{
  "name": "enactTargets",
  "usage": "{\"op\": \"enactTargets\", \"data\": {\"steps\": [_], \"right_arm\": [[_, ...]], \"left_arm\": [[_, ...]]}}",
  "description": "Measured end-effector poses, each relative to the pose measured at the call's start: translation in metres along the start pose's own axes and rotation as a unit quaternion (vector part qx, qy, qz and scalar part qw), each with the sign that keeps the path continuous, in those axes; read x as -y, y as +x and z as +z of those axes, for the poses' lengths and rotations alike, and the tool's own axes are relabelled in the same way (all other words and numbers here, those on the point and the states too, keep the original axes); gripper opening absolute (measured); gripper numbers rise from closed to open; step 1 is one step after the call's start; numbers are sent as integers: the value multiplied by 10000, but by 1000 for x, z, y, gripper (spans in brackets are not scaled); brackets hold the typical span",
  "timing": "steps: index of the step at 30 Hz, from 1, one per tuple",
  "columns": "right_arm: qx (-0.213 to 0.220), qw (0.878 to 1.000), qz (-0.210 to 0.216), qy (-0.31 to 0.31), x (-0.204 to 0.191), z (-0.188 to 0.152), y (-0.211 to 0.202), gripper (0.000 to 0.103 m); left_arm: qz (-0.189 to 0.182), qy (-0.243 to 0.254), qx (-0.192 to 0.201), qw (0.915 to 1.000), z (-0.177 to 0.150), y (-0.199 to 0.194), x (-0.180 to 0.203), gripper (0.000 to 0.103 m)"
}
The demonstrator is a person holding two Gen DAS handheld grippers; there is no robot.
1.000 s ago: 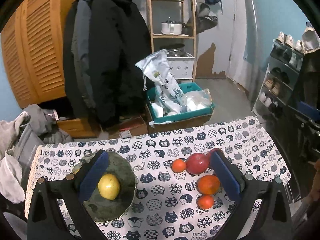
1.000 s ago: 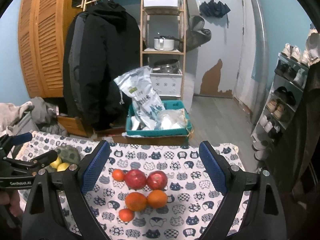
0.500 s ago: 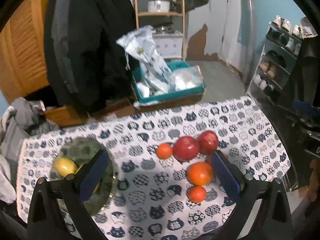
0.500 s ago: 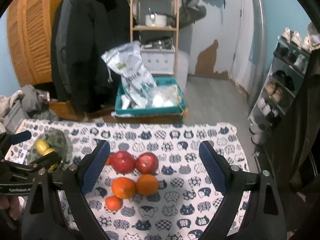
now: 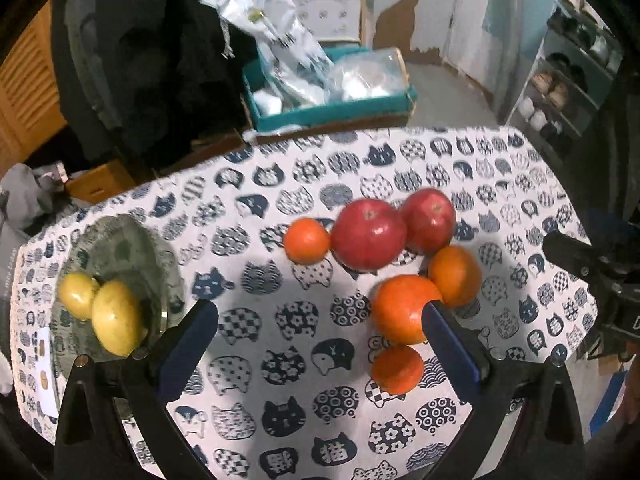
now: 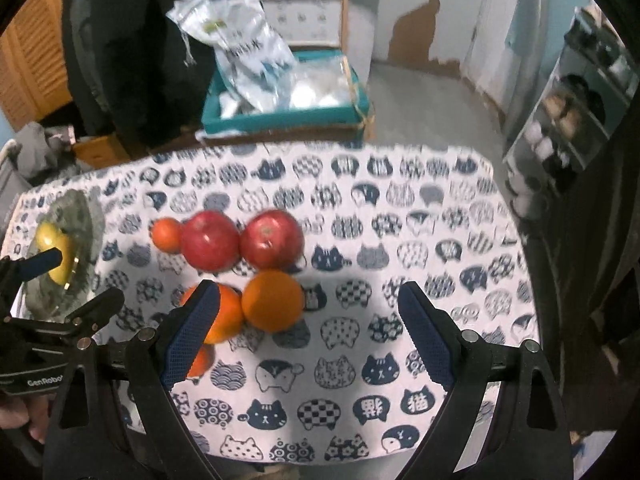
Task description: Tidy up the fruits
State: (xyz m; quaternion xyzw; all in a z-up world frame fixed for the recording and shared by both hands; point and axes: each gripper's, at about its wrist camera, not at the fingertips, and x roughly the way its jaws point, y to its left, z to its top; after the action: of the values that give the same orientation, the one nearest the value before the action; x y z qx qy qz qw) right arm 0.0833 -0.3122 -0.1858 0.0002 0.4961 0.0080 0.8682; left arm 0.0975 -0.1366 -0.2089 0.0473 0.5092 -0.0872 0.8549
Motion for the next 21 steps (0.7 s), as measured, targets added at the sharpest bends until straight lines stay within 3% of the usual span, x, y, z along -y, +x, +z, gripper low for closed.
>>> {"op": "enactTargets", "data": {"steps": [12, 21], "right_arm": [[-773, 9965, -104, 289, 18, -22, 52, 89], [-977, 9939, -63, 498, 35, -33, 69, 89]], "left_arm": [[-212, 203, -554, 9980, -7, 52, 28, 103], [-280, 392, -801, 9956, -5, 77, 48, 103]]}}
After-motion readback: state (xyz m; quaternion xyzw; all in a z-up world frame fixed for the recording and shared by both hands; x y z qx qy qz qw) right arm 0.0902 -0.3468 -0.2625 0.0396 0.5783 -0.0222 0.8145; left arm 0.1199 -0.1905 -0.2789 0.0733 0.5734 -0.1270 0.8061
